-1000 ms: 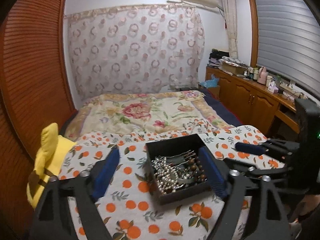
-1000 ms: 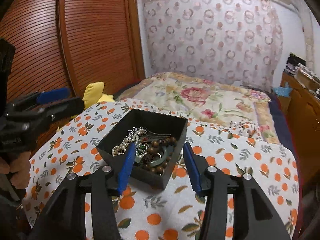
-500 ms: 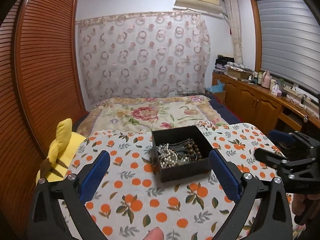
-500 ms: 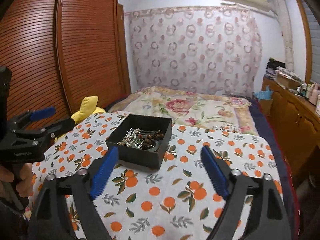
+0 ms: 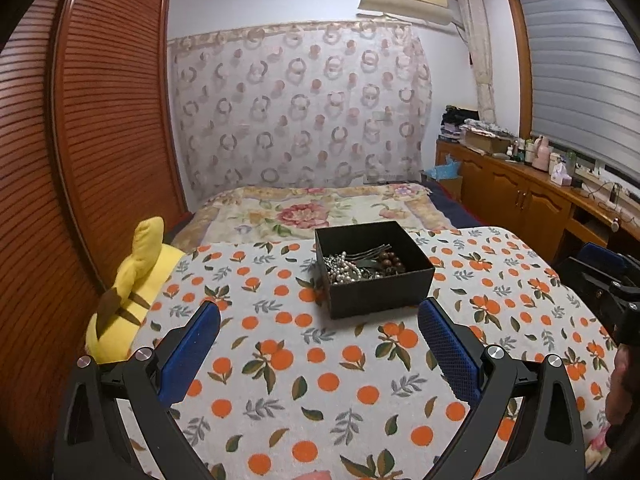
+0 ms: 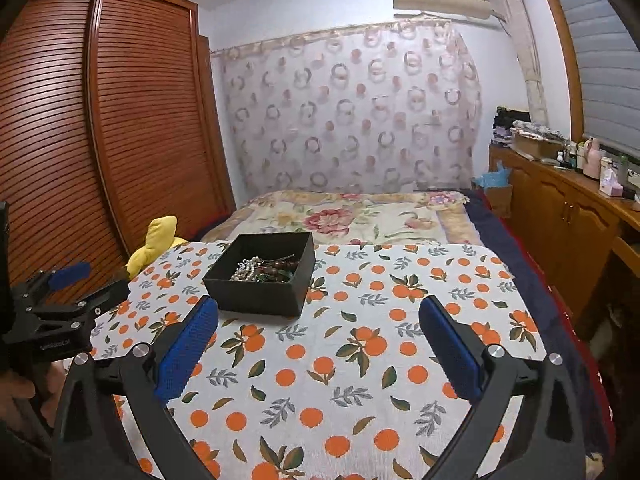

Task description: Organize jewelry

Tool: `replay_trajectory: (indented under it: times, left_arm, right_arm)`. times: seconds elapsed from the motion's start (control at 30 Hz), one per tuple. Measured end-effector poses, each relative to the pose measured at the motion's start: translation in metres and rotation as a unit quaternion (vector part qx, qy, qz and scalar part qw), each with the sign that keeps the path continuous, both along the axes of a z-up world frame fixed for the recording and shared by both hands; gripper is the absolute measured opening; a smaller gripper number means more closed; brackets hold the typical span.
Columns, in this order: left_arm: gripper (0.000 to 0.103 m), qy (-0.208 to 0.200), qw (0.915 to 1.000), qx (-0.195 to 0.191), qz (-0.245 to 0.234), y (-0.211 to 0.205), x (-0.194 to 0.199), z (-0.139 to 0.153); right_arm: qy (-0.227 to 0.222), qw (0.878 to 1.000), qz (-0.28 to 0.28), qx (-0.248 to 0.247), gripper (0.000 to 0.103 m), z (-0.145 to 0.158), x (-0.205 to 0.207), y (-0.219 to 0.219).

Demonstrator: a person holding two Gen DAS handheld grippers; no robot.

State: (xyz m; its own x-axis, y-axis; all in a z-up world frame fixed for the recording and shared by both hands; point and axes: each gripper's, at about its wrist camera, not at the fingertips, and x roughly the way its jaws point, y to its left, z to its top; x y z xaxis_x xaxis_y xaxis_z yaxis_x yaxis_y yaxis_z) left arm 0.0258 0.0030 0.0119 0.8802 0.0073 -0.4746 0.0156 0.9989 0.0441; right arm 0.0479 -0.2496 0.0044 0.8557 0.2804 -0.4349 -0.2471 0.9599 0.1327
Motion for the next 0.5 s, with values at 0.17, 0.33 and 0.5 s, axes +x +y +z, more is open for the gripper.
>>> replay_trajectory:
  times: [0.17, 0.33, 0.5]
  left_arm:
    - [0.096, 0.001, 1.0, -0.005, -0.005, -0.0011, -0.002, -0.0012]
    - [0.096, 0.0, 0.9999, -0.007, -0.009, -0.0023, -0.0024, -0.0012]
    - [0.096, 0.001, 0.9999, -0.007, -0.009, -0.0027, -0.0028, -0.0014]
  right_arm:
    - [-0.003, 1.0, -0.003, -0.007, 0.101, -0.0009, -0.0034, 0.0033]
    - [-0.003, 1.0, -0.002, -0.006, 0.101, 0.0003, -0.0034, 0.0056]
    - [-0.005, 1.0, -0.003, -0.007, 0.101, -0.0002, -0.0043, 0.0077]
